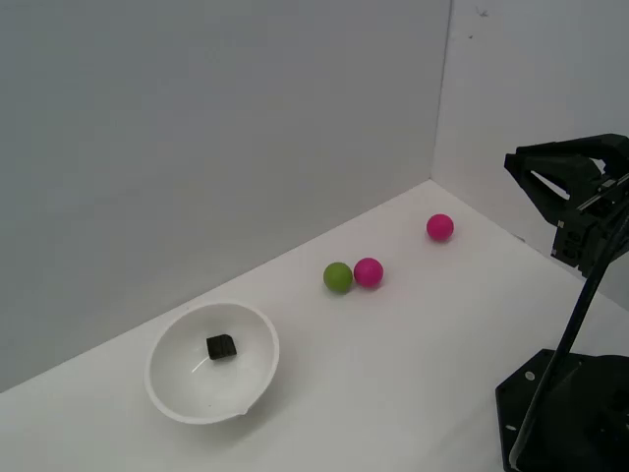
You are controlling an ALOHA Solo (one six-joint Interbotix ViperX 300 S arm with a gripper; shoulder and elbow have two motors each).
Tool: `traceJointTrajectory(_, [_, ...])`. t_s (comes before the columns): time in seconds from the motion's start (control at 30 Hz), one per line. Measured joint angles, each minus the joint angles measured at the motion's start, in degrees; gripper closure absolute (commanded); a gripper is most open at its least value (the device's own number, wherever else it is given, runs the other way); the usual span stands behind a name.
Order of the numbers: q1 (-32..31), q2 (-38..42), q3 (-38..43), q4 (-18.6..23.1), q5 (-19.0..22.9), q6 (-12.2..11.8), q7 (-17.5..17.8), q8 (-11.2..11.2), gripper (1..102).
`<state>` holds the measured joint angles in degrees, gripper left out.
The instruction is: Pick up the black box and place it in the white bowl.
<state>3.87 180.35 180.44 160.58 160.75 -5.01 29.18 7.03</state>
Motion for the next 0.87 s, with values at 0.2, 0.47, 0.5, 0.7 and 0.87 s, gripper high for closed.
traceJointTrajectory(0.2, [0.0, 0.1, 0.0, 0.0, 0.0, -0.1, 0.0, 0.0, 92])
traceJointTrajectory(0.47, [0.0, 1.9, 1.8, 0.0, 0.0, -0.1, 0.0, 0.0, 92])
traceJointTrajectory(0.5, [0.0, 2.0, 1.8, 0.0, 0.0, -0.1, 0.0, 0.0, 92])
traceJointTrajectory(0.7, [0.0, 1.9, 1.8, 0.0, 0.0, 0.0, 0.0, 0.0, 92])
traceJointTrajectory(0.87, [0.0, 1.8, 1.8, 0.0, 0.0, 0.0, 0.0, 0.0, 92])
